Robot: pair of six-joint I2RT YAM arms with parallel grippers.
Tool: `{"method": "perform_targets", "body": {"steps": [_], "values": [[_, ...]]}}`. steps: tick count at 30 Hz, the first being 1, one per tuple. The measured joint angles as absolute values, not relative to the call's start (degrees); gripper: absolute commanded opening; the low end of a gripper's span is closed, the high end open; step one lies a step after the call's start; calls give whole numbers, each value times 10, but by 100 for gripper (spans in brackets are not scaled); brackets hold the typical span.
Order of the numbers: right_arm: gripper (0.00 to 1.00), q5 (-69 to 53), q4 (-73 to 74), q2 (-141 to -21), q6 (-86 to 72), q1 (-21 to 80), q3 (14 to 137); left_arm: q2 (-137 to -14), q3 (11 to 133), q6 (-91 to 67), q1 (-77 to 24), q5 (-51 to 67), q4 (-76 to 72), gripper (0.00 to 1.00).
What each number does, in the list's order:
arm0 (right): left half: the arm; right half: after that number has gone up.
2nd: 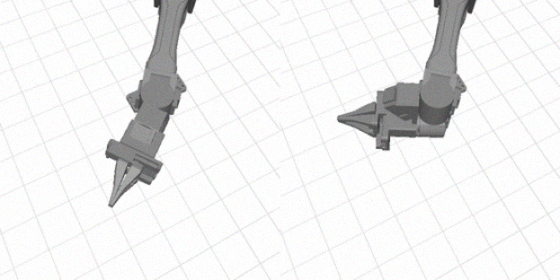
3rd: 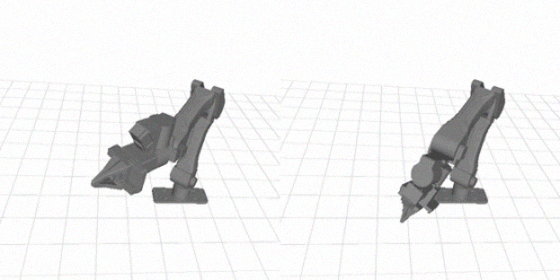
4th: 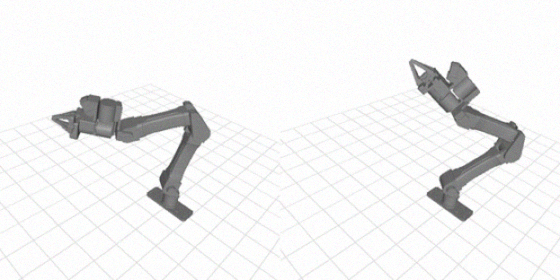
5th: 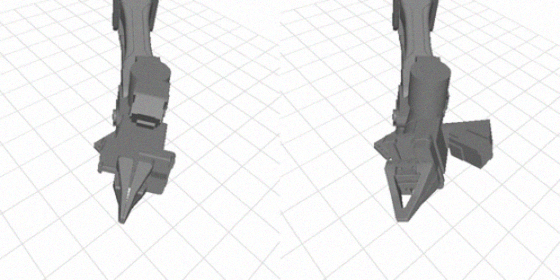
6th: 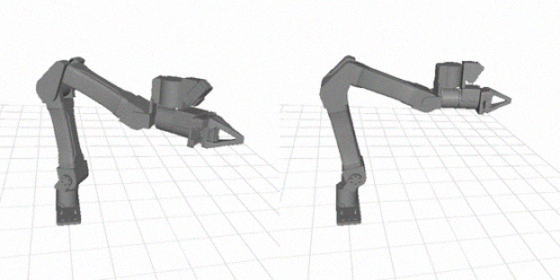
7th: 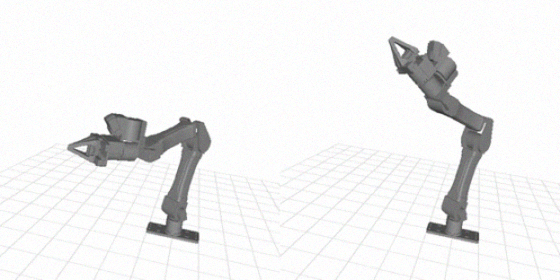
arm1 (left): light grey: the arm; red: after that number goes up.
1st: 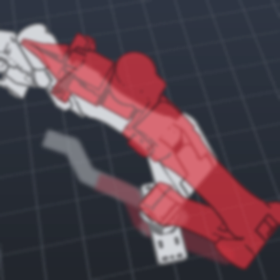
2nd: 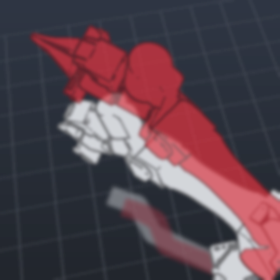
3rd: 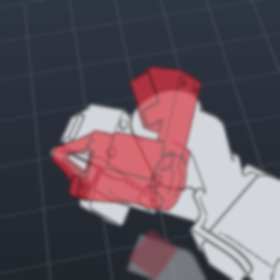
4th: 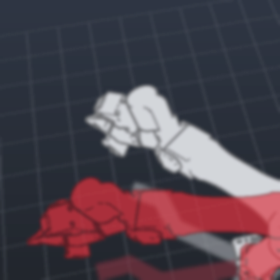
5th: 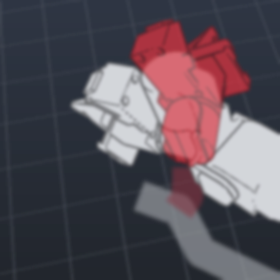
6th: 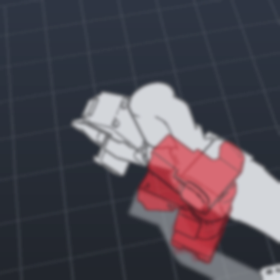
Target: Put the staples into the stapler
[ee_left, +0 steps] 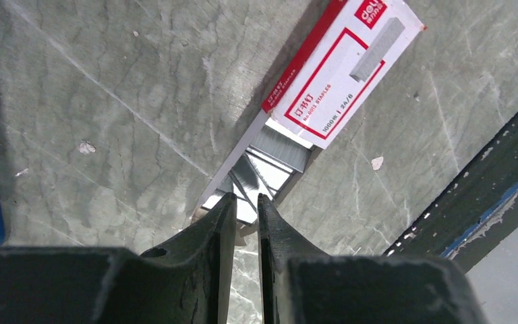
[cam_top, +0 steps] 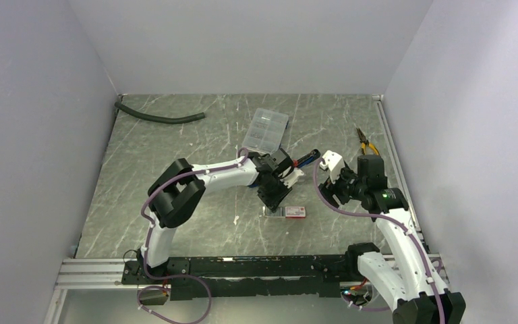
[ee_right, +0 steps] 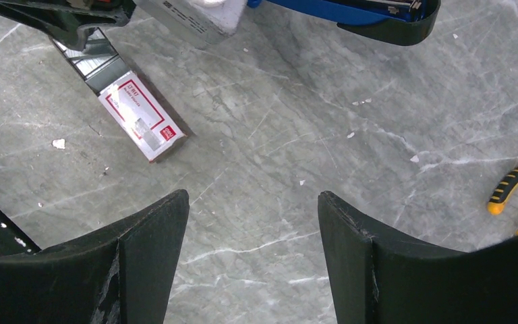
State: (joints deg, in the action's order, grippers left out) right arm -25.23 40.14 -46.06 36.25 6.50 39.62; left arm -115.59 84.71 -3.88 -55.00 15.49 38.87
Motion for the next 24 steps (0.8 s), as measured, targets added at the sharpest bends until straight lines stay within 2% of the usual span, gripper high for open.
{"method": "perform_targets", "body": {"steps": [24], "values": [[72, -274, 408, -460, 371, 53, 396, -1170, 862, -40, -575, 113, 393, 14]]}}
